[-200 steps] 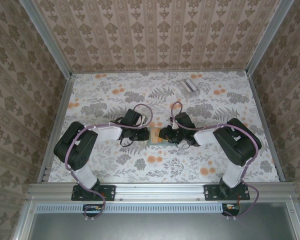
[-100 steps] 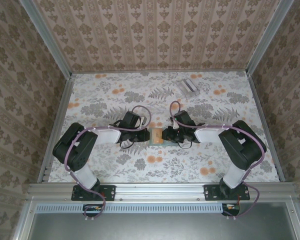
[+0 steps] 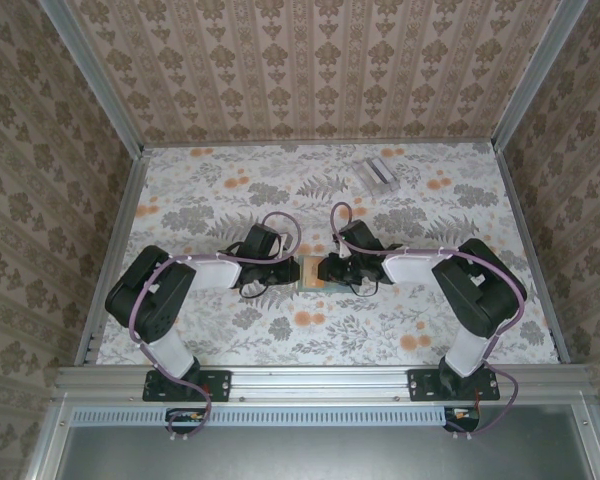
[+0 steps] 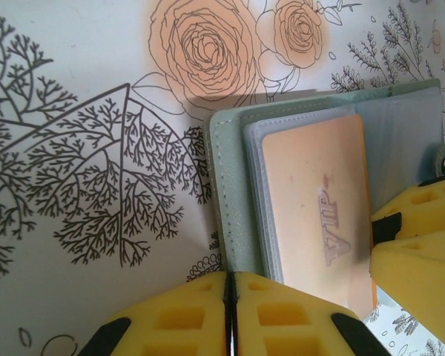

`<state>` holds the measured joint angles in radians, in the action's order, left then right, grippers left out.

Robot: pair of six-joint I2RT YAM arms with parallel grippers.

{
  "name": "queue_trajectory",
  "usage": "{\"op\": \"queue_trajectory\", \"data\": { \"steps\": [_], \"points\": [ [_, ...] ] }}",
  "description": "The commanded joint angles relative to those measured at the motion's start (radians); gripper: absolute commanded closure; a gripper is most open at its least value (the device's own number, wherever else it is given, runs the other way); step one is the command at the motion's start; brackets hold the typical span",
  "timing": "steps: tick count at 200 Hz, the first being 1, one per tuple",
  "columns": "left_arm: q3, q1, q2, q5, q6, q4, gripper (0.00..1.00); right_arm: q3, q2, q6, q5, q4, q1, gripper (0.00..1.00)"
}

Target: Put the credit cards into the card holder

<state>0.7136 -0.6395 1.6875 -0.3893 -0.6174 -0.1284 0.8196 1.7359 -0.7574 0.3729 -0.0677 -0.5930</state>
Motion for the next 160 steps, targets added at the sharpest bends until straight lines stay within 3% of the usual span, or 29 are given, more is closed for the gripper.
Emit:
{"op": "queue_trajectory", "data": {
  "steps": [1,70,104,133,160],
  "points": [
    [-0.032,-0.017,0.018,-0.041,-0.031,0.04,0.89,0.03,-0.007,0.024,-0.001,0.026,-0.016,0.72],
    [-0.045,-0.017,-0.032,-0.015,-0.049,0.037,0.87,-0.005,-0.182,0.15,-0.144,0.199,-0.002,0.66],
    [-0.046,-0.017,-0.054,0.001,-0.048,0.039,0.87,-0.048,-0.255,0.139,-0.225,0.257,-0.001,0.6],
    [-0.053,-0.017,-0.059,-0.003,-0.053,0.038,0.87,-0.077,-0.278,0.149,-0.296,0.309,0.023,0.52],
    [-0.055,-0.017,-0.053,-0.052,-0.05,0.019,0.85,-0.042,-0.248,0.24,-0.334,0.373,0.038,0.5]
  ]
}}
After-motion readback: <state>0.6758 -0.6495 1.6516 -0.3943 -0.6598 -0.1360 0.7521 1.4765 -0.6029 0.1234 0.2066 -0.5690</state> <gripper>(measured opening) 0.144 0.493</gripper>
